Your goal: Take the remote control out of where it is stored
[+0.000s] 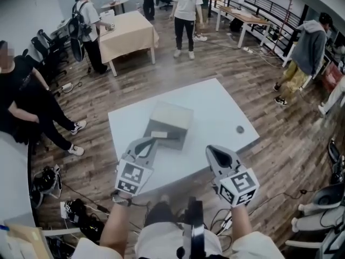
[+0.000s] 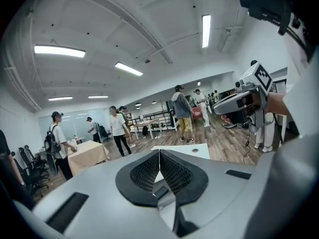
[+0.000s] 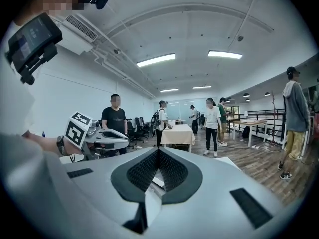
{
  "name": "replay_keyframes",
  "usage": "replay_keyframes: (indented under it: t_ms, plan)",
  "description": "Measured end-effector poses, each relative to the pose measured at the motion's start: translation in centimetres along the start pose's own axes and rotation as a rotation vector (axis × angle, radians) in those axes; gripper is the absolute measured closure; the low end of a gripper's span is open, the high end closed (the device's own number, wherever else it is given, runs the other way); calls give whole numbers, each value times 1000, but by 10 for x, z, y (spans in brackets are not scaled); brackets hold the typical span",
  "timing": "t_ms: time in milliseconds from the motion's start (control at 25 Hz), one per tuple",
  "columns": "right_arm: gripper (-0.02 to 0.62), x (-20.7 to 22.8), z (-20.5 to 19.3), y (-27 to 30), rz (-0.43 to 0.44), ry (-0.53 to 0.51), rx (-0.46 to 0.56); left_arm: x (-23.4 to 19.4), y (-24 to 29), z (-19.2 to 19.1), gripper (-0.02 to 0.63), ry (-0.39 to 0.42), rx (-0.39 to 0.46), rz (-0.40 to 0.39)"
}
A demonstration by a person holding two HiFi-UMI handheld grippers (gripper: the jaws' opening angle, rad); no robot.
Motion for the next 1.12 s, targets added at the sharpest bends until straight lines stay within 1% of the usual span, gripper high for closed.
replay_keyframes:
  t_ms: [160, 280, 400, 480, 560, 680, 800, 880, 1120]
  plan:
    - [595, 13, -11, 7, 0, 21, -13, -1, 27, -15, 604, 43, -77, -64]
    - [595, 20, -17, 16, -11, 31, -26, -7, 51, -25, 604, 67, -116, -109]
    - [595, 27, -25, 28, -38, 48, -39, -15, 76, -37, 604, 72, -150, -157]
    - [595, 32, -31, 36, -57, 63, -57, -18, 92, -47, 603, 78, -178, -202]
    - [595, 37, -36, 47, -79, 80, -76, -22, 109, -58, 582, 96, -215, -253]
    - [595, 46, -42, 65, -112, 105, -99, -29, 134, -71, 576, 132, -260, -315]
    - [595, 56, -47, 80, -143, 125, -116, -35, 158, -83, 574, 145, -296, -374]
    - [595, 61, -51, 88, -162, 140, -128, -38, 172, -95, 551, 152, -335, -421]
    - [595, 69, -63, 112, -180, 170, -166, -44, 207, -129, 545, 190, -440, -518]
Point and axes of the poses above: the fingertips, and each gripper's own axes: y forward along the fingers, x to its right, z out of its top, the point moved 9 cm from there along -y, backward along the fingers, and after that the axes turned 1 degree about -x, right-handed, at the moved point
